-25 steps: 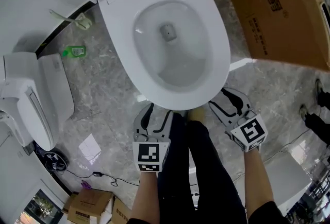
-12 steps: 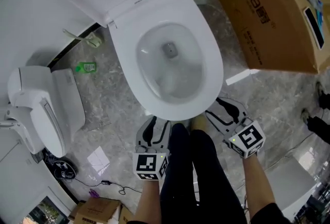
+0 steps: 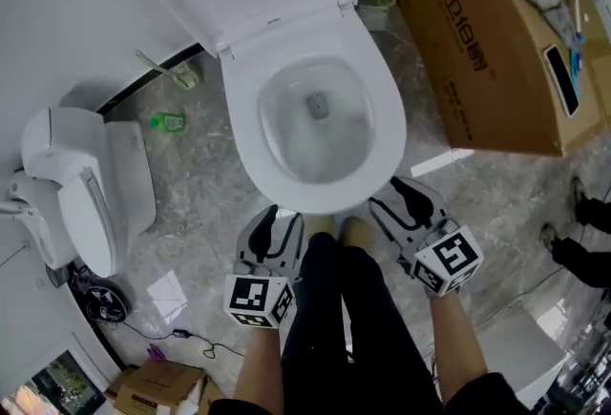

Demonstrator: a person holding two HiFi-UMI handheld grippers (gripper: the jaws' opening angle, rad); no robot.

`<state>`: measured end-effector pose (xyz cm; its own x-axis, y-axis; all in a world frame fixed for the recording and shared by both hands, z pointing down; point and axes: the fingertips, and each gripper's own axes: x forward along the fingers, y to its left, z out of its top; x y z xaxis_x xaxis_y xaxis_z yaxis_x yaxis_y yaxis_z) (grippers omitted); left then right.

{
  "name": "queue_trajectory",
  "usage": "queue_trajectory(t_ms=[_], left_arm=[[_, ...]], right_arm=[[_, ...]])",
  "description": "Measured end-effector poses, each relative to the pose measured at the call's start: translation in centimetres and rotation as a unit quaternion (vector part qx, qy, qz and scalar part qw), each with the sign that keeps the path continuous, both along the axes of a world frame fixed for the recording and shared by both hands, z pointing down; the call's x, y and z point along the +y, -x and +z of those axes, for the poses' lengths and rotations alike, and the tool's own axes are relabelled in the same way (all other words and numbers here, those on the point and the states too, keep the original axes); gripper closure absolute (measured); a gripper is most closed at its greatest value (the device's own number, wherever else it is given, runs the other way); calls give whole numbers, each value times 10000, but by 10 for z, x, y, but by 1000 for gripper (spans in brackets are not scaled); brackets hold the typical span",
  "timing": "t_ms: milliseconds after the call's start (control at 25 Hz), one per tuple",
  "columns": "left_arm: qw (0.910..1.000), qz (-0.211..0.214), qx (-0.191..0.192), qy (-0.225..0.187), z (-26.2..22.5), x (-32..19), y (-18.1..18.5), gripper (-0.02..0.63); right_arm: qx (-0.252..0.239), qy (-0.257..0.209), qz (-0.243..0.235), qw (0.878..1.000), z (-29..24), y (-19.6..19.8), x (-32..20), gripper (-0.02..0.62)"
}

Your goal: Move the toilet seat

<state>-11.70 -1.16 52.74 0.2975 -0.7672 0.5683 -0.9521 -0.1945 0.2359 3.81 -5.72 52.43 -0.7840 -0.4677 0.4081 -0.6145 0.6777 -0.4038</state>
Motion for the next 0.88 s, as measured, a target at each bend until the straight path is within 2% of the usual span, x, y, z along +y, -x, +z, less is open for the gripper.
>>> queue_trajectory(t_ms=[160, 280, 480, 600, 720, 800, 880], left_arm=[[9993, -251, 152, -232, -35, -11, 8, 430], [9971, -392, 302, -572, -68, -31, 18, 432], [9871, -868, 619, -1192, -118, -68, 35, 465], [9815, -1060, 603, -1475, -145, -92, 45, 471], [9788, -1038, 585, -1663, -169, -123, 54, 479], [9760, -1057, 664, -1785, -183, -144, 64, 480], [9722, -1133, 747, -1910, -193, -160, 74, 480]], right_arm=[[-101, 42, 31, 9999, -34, 7, -13, 377], [-273, 30, 160, 9995, -66, 16, -35, 379], [-422, -152, 273, 9986, -114, 33, -75, 387], [-340, -373, 279, 9983, -138, 42, -101, 397], [-125, -630, 455, 9969, -159, 49, -134, 417], [110, -827, 619, 9946, -170, 55, -158, 478], [239, -978, 646, 9928, -180, 63, -177, 509]])
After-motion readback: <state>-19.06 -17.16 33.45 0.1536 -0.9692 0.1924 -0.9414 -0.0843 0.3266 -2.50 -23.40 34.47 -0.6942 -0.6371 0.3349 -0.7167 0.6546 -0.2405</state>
